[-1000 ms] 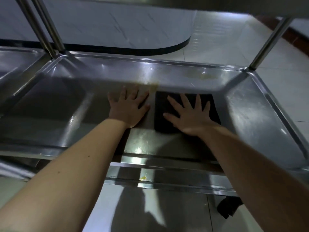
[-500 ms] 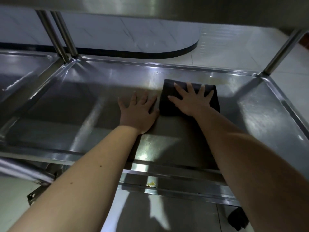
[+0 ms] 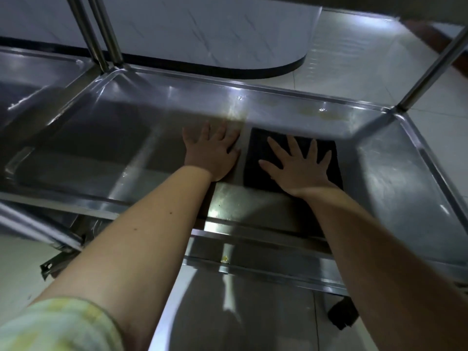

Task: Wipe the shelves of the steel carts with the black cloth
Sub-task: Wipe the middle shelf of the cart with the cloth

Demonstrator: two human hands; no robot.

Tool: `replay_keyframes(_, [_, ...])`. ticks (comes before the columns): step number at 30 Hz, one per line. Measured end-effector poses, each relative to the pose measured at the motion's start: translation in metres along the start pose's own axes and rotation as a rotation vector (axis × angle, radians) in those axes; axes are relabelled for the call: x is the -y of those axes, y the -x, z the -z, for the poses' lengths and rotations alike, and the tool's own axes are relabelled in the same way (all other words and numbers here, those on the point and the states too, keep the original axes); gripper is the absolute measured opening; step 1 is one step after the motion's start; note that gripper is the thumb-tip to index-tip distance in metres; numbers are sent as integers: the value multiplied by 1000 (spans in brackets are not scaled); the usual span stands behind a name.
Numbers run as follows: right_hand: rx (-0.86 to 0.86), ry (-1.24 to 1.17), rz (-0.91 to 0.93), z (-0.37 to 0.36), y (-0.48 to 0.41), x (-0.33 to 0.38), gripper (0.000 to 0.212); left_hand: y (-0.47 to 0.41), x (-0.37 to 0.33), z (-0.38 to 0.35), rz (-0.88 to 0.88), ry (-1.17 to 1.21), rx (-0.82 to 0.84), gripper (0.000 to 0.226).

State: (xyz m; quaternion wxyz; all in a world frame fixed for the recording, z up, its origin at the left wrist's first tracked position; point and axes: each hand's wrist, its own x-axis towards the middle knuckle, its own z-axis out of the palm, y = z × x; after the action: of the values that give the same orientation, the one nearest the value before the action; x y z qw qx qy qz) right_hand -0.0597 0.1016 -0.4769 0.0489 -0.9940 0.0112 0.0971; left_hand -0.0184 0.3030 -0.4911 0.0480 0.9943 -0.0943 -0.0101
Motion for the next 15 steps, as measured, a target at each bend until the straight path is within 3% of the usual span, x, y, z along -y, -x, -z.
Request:
replay_keyframes(7, [111, -1, -7, -7, 101, 23, 69, 11, -3, 17, -17, 63, -15, 55])
replay_keyframes(10, [112, -8, -46, -6, 100, 26, 69, 24, -4, 33, -68, 143, -60, 55])
replay_keyframes(15, [66, -1, -65, -8, 77, 85, 69, 48, 18, 50, -102, 229, 9, 51])
